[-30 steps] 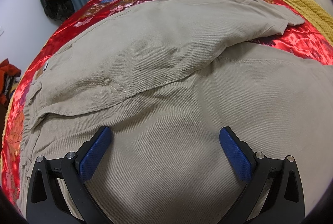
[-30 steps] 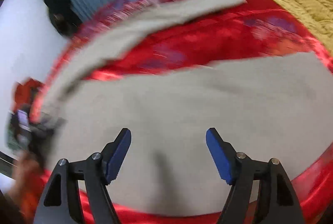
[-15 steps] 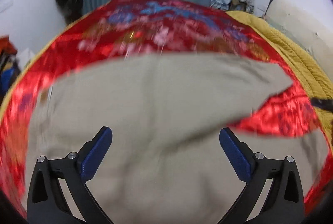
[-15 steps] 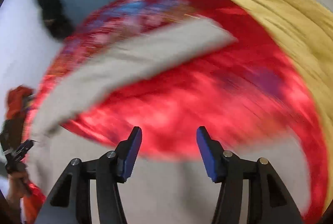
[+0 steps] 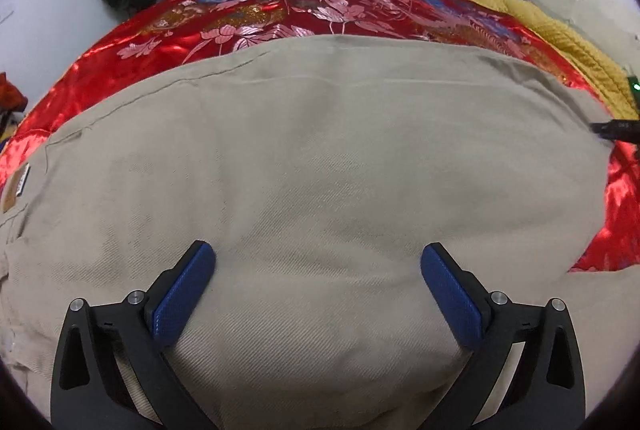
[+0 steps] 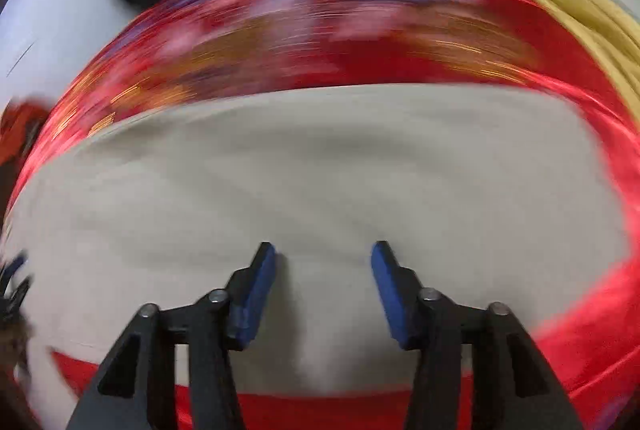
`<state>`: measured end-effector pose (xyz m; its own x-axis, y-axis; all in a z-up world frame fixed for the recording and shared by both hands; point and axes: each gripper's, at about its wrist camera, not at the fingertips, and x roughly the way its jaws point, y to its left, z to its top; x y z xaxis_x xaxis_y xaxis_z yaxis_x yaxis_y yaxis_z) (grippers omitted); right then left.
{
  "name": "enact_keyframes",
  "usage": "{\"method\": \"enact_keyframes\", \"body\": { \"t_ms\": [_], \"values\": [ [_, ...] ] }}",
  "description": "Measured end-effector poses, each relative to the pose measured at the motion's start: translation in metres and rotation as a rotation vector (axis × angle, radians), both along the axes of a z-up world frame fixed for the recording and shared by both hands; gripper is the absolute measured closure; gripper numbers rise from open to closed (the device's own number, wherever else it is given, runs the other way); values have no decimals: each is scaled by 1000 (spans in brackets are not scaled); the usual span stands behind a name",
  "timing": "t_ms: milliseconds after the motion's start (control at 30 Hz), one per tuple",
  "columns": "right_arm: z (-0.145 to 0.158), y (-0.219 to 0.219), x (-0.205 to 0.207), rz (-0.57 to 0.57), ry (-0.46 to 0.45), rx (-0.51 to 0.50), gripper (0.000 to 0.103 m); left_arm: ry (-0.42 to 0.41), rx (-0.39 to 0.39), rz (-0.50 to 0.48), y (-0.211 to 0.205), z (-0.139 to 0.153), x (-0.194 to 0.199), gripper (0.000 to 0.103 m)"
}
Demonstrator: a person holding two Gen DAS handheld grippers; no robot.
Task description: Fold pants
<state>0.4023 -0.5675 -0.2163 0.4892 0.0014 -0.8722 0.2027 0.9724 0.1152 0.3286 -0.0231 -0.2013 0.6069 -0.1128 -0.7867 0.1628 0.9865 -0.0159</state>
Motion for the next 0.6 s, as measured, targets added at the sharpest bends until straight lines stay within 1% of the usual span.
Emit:
{"method": "enact_keyframes", "body": {
  "t_ms": [33, 67, 100, 133, 167, 200, 233, 267, 333, 367, 467, 533, 567, 600],
  "values": [
    [2, -41, -10, -110, 9, 3, 59, -6, 6, 1, -3, 1, 2, 1],
    [7, -68, -19, -188, 8, 13, 61, -10, 12, 2, -3, 0, 2, 1],
    [16, -93, -32, -284, 11, -16, 57, -12, 10, 2, -3, 0, 2, 1],
    [22, -103, -39, -309, 1, -15, 56, -13, 5, 3, -3, 1, 1, 1],
    [28, -110, -51, -293, -29, 72, 56, -14, 3, 2, -3, 1, 0, 1],
    [29, -110, -57, -273, -39, 165, 55, -15, 4, 2, -2, 0, 0, 1],
    [26, -108, -64, -250, -46, 272, 53, -17, 5, 2, -2, 0, 1, 1],
    [19, -104, -70, -231, -43, 348, 50, -20, 5, 2, -2, 0, 1, 1],
    [3, -100, -67, -246, -17, 408, 50, -26, 7, 3, -2, -1, 0, 1],
    [-3, -102, -64, -273, -25, 422, 50, -28, 9, 3, -2, -1, 0, 1],
    [-14, -118, -45, -402, -144, 523, 52, -32, 7, 2, -2, -1, -1, 1],
    [-11, -112, -35, -425, -181, 521, 74, -33, 1, 3, -1, -2, -2, 1],
    [0, -101, -30, -390, -199, 483, 93, -33, -2, 2, -1, -2, -2, 1],
    [13, -87, -25, -323, -222, 448, 94, -33, -4, 2, -1, -2, -2, 1]
  ]
}}
